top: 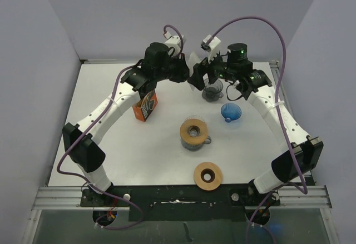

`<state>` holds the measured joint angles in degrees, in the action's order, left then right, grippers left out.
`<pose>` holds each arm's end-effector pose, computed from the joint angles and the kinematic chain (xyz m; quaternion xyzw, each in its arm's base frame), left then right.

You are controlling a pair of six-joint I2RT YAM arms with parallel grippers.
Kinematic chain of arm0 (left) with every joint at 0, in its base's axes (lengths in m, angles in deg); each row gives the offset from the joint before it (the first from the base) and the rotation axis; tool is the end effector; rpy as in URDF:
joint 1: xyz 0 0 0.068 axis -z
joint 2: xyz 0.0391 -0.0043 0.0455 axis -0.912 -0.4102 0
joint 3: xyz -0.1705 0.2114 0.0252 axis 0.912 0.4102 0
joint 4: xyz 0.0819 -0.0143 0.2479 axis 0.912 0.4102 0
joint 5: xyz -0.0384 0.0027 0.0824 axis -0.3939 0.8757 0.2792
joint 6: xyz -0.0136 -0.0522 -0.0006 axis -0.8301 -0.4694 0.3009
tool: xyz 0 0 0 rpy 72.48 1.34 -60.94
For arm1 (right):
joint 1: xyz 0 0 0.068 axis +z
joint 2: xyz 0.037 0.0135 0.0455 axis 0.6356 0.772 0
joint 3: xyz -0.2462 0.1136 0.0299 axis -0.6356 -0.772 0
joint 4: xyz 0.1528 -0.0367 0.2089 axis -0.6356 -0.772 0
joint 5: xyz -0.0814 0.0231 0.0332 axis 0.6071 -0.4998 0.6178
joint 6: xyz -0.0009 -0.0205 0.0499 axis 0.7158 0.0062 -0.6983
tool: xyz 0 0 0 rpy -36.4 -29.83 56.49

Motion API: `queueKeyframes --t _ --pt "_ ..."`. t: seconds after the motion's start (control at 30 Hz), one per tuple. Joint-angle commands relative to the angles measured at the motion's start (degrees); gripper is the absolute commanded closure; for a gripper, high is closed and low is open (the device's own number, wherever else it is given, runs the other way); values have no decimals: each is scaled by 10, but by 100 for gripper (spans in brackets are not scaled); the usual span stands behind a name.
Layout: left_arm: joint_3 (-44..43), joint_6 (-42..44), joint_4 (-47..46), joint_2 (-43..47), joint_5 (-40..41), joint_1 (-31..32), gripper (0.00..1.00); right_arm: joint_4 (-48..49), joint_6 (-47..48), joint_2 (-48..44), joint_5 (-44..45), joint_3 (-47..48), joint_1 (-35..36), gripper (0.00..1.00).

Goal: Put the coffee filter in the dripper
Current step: Place the coffee filter in the coffee dripper.

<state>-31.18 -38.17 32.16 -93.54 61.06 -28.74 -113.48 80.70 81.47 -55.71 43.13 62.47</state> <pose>0.3189 -0.2489 0.4092 0.1558 0.8060 -0.3476 0.4530 0.3133 0.1514 0.4112 -0.3222 0.7568 0.2881 0.4903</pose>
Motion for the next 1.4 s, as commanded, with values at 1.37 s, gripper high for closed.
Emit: queueKeyframes --t 1.37 --pt "-5 -2 -22 6 8 2 100 5 36 -35 89 -1 -7 17"
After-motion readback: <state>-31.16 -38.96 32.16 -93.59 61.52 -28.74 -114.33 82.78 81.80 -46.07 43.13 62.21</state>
